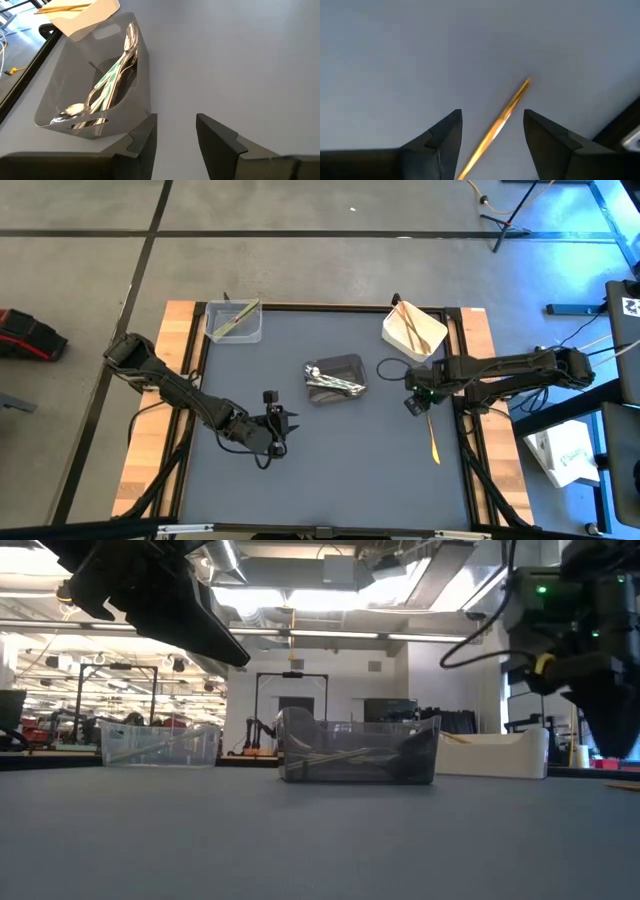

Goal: Sort silverware by color (type)
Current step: Put the gold table knife into the white bin

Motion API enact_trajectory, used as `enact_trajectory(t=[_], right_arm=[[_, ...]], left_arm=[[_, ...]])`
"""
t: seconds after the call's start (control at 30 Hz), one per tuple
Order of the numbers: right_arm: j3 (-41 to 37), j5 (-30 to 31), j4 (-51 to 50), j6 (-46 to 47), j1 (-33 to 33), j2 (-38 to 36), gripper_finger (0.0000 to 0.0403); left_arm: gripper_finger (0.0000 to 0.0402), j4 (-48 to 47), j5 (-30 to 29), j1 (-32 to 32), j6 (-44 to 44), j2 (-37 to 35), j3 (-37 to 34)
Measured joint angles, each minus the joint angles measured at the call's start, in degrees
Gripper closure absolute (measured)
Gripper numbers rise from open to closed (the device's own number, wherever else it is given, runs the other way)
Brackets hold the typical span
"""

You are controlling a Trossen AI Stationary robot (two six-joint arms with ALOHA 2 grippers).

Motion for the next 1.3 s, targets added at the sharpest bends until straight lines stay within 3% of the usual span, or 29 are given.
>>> enact_trajectory(t=[0.23, 0.77, 1.17, 1.3], right_arm=[[-3.74, -2.60, 5.11, 3.65, 1.38, 0.61, 0.0207], [-5.82, -4.88, 7.27, 2.64, 1.38, 8.87, 0.0272], [-5.89, -5.10, 8.25, -2.13, 1.40, 9.05, 0.0392], [-5.89, -4.80, 8.24, -3.26, 1.40, 9.05, 0.0390]], left_arm=[[0.0270, -0.02, 0.00, 0.00, 0.04, 0.00, 0.00], [0.0270, -0.23, 0.17, -0.02, 0.03, 0.00, 0.00], [0.0270, -0.20, 0.17, -0.02, 0.04, 0.00, 0.00], [0.0270, -0.20, 0.17, -0.02, 0.04, 0.00, 0.00]])
